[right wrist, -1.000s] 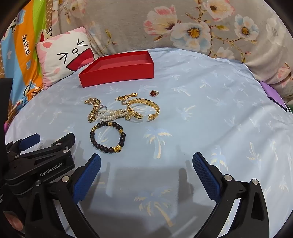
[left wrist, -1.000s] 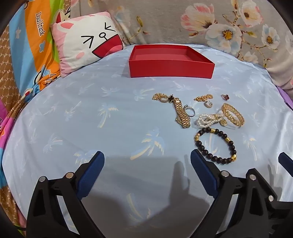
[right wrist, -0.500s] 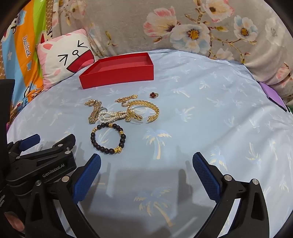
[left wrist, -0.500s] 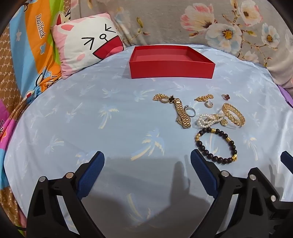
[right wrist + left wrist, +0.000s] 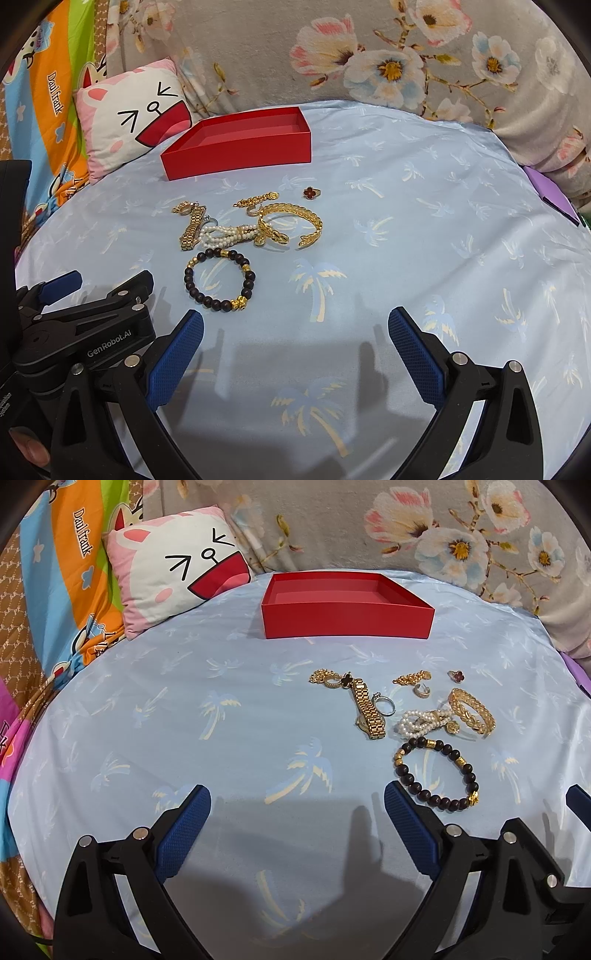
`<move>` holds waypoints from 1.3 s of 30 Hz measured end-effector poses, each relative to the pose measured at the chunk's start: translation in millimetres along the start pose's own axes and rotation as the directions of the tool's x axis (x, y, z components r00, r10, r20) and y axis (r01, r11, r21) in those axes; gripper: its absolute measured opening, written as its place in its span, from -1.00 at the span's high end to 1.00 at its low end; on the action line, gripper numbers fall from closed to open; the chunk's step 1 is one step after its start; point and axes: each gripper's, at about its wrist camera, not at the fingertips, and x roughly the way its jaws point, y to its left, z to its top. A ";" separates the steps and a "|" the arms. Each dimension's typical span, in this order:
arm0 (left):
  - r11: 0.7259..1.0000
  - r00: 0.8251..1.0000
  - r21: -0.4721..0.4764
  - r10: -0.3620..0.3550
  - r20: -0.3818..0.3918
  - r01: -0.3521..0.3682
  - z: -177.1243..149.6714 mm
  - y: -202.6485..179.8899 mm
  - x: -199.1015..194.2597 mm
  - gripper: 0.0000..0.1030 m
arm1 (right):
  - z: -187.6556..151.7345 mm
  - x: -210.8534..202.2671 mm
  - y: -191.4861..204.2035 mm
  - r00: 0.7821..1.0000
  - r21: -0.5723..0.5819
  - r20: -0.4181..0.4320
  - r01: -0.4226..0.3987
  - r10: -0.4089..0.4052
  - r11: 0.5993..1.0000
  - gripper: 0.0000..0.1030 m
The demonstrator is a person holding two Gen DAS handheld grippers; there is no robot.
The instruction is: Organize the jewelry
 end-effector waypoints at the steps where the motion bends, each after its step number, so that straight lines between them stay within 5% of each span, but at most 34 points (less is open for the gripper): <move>1: 1.000 1.000 0.000 0.000 0.000 0.000 0.2 0.2 -0.6 -0.79 | -0.2 0.0 0.2 1.000 0.000 0.001 0.000 0.000 1.000 -0.90; 39: 1.000 0.999 0.004 0.012 0.031 -0.012 0.2 2.0 -2.2 -0.80 | 0.1 -2.9 0.0 1.000 0.010 0.014 -0.008 0.008 1.000 -0.90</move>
